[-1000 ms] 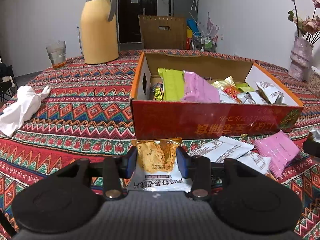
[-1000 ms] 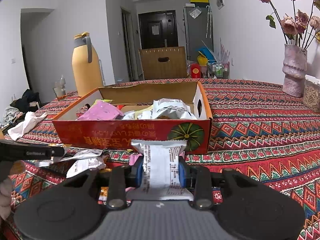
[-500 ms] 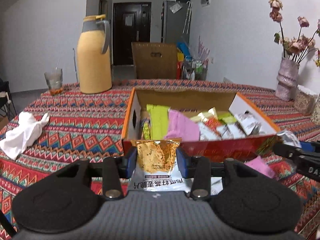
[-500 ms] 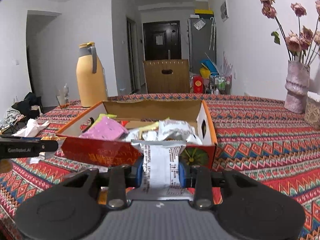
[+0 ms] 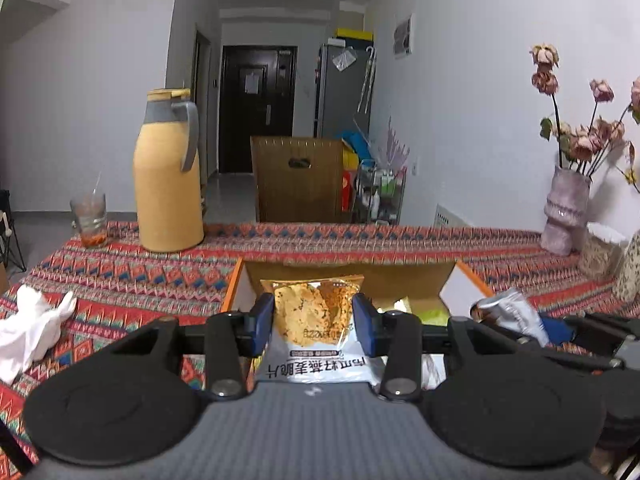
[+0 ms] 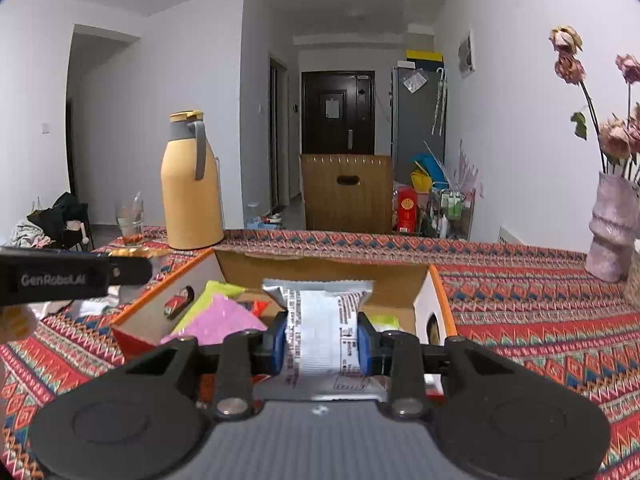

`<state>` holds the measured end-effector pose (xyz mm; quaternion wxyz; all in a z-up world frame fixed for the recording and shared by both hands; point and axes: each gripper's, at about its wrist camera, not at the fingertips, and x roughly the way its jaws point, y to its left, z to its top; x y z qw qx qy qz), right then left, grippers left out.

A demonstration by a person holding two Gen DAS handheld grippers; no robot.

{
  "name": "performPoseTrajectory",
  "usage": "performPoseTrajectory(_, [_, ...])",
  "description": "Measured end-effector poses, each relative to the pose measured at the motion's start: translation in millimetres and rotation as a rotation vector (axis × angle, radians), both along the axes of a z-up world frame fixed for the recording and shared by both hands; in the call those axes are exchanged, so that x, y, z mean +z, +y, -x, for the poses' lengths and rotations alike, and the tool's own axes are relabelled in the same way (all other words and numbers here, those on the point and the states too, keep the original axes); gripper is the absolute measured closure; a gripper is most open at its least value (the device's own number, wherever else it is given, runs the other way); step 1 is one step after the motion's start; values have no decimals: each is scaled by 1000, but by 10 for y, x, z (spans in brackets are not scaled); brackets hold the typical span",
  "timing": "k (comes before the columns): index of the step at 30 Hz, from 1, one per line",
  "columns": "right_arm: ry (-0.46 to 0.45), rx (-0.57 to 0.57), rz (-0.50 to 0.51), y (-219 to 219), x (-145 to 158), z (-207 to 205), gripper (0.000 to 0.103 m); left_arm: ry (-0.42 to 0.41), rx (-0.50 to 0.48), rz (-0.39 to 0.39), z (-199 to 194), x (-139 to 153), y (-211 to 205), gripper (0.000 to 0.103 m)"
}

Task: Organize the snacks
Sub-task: 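Carry both packets over the box, lower them in and open both grippers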

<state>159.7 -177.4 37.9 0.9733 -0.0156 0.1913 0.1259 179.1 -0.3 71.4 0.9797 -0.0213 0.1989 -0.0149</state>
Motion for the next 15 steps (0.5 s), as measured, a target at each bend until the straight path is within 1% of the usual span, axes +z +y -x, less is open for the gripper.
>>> performPoseTrajectory(6, [-15,-8,0,60,51,-270,70,-36,30,5,-262,98,-27,60])
performPoseTrajectory(8, [-19,-11,0,90,46,-371,70,-34,34,16,-358,87,-15,60])
performPoseTrajectory(11, [-18,-19,1,115,8,-520,70,-22,46,18,-480,5,-2,60])
performPoseTrajectory(15, [-11,-32,-19,102,-106,-677,70,0,58,29,-583,-198,42,60])
